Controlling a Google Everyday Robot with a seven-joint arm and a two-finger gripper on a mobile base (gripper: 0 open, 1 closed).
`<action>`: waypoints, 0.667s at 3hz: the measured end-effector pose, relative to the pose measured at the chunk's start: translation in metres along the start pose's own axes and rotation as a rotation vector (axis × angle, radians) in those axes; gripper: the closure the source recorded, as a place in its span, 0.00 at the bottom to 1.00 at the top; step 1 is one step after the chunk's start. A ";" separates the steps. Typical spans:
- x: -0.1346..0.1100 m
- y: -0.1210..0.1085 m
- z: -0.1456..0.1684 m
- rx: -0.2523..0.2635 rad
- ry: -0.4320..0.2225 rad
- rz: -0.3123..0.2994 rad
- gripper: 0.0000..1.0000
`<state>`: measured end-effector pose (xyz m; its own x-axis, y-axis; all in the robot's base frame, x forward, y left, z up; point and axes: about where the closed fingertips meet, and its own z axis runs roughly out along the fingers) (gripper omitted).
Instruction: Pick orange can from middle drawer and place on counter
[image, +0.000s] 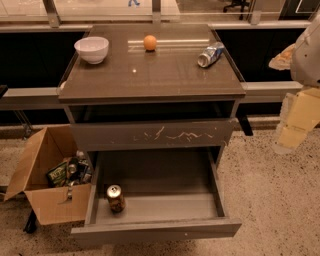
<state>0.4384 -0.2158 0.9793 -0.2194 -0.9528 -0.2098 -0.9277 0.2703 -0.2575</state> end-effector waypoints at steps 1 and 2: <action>0.000 0.000 0.000 -0.001 0.000 0.000 0.00; -0.003 -0.001 0.005 -0.020 -0.012 -0.007 0.00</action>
Offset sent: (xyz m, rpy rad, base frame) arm 0.0071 0.0052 -0.0132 0.0276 0.0548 0.0306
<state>0.4419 -0.2126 0.9755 -0.2091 -0.9530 -0.2195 -0.9350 0.2605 -0.2405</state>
